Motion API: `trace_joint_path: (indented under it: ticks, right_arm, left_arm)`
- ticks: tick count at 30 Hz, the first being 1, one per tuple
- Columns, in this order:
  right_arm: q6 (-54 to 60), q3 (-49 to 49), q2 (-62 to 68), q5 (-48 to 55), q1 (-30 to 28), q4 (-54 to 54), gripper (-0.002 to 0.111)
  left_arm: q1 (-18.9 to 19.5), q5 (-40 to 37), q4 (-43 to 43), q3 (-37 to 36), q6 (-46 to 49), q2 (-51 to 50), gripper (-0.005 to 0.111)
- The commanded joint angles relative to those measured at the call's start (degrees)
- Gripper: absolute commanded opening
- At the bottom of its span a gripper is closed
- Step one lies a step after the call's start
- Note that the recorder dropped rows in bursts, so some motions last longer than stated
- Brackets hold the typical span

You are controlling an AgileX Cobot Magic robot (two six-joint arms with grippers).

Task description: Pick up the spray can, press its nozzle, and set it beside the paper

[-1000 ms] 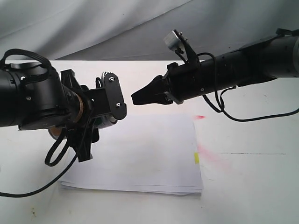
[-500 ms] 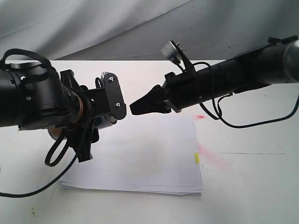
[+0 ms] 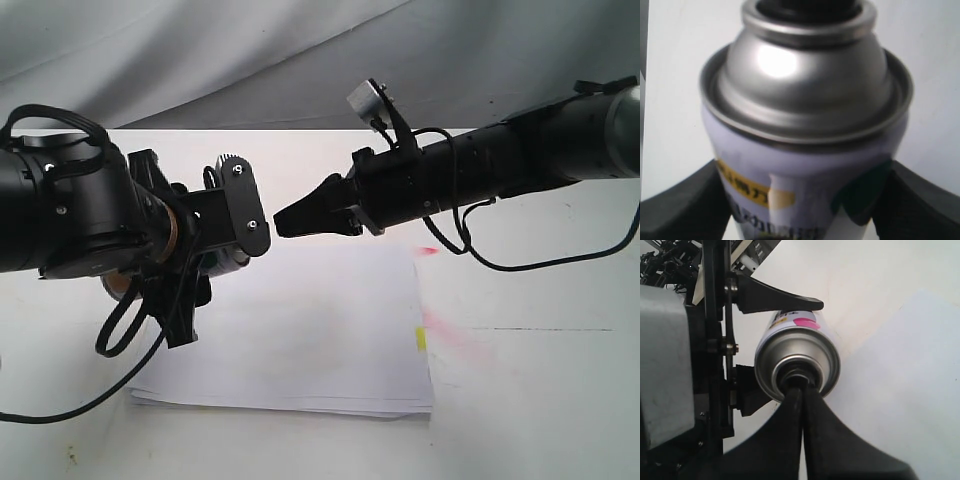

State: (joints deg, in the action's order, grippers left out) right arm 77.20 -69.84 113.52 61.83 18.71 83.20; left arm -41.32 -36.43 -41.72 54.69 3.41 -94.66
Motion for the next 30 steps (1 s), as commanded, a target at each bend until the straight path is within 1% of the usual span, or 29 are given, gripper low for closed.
trace_joint_path:
  ticks: [1,8,13,15,30]
  right_arm:
    - [0.71,-0.26,-0.12,0.70,0.15,0.81,0.000]
    - [0.71,-0.26,-0.12,0.43,0.58,0.96,0.000]
    - [0.80,-0.26,0.01,-4.19,4.36,1.36,0.000]
    - [0.80,-0.26,0.01,-4.60,5.23,1.36,0.000]
    - [0.66,-0.26,0.01,-5.50,5.31,3.38,0.000]
  left_arm:
    - [-0.31,0.18,-0.57,0.18,-0.61,0.38,0.000]
    - [-0.31,0.19,0.76,0.18,-0.61,0.38,0.000]
    - [-0.31,-0.05,1.03,0.18,-0.61,0.38,0.000]
    - [-0.31,-0.05,1.03,0.18,-0.61,0.38,0.000]
    - [-0.31,-0.05,1.03,0.18,-0.61,0.38,0.000]
